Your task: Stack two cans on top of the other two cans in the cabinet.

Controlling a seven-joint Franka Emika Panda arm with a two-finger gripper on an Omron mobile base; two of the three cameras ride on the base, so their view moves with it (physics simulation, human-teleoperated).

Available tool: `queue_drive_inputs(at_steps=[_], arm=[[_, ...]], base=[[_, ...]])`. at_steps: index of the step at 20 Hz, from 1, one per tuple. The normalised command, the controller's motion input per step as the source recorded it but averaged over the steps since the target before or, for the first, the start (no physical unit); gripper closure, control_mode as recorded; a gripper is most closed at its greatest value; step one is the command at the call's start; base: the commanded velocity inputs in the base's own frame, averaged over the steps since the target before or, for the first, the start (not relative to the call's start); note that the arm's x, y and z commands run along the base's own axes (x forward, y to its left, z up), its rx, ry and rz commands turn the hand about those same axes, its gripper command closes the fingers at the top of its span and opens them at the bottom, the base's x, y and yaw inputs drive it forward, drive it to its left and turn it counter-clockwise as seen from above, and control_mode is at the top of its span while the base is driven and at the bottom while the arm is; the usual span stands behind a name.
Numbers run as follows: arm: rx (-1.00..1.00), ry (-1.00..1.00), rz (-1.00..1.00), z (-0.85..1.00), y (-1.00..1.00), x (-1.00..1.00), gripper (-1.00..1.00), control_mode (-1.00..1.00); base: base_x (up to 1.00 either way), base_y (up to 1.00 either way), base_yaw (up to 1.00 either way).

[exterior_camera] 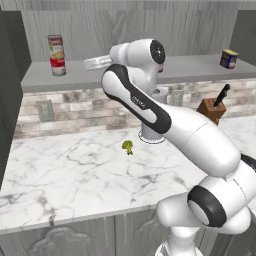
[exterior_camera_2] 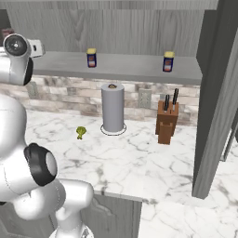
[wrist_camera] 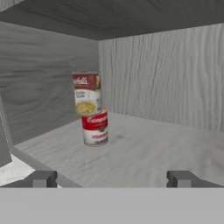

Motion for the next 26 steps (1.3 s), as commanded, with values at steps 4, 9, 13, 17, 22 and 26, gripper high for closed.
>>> queue_drive_inputs(at_steps=[4, 9, 13, 17, 22, 26], arm=[[0.00, 0.06, -0.15, 0.00, -0.46, -0.11, -1.00, -1.00], [0.00, 0.06, -0.14, 0.00, -0.47, -0.06, -1.00, -1.00], [0.00, 0.06, -0.14, 0.00, -0.45, -0.10, -1.00, -1.00], [0.00, 0.05, -0.13, 0.00, -0.44, -0.15, -1.00, -1.00], [0.00, 0.03, -0.10, 0.00, -0.47, -0.15, -1.00, -1.00], [0.00, 0.03, -0.10, 0.00, -0.51, -0.14, -1.00, -1.00]], base=[[0.00, 0.00, 0.00], [0.00, 0.00, 0.00], [0.00, 0.00, 0.00], [0.00, 0.00, 0.00], [0.00, 0.00, 0.00], [0.00, 0.00, 0.00]])
